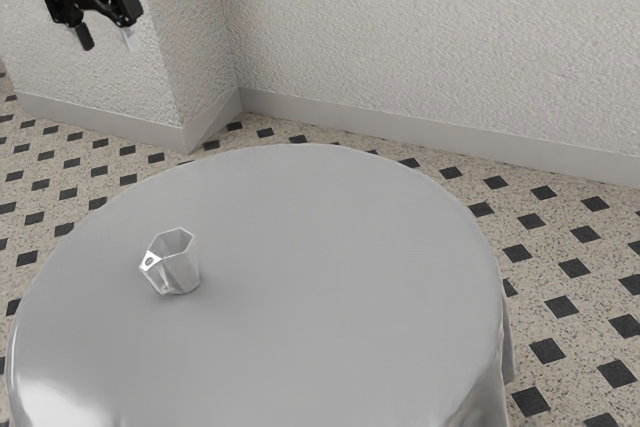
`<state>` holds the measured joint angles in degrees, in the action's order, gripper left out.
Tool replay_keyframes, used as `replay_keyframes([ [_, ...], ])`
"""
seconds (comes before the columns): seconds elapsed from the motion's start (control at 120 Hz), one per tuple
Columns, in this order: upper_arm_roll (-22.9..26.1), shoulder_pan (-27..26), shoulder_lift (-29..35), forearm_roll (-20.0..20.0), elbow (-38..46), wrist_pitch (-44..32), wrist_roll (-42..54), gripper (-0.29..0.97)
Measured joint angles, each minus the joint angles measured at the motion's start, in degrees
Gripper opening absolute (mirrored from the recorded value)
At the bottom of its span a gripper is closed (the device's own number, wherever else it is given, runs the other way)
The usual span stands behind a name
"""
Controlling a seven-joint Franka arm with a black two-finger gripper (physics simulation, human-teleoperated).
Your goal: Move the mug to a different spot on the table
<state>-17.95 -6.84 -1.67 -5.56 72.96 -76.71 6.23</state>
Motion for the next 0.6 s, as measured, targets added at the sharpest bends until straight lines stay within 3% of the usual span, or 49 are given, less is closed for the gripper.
replay_keyframes([
  [0.158, -0.2, 0.4, 0.7, 1.3, 4.4, -2.6, 0.5, 0.66],
  [0.242, 0.0, 1.4, 6.8, 1.6, 15.7, -6.3, 0.7, 0.66],
  [0.325, 3.3, 8.9, 12.5, 2.3, 28.2, -11.7, 0.9, 0.66],
  [0.417, 4.6, 11.2, 18.4, 2.7, 42.8, -19.8, 1.0, 0.66],
  [0.6, 4.9, 12.9, 21.7, 3.0, 62.2, -38.8, 1.2, 0.66],
])
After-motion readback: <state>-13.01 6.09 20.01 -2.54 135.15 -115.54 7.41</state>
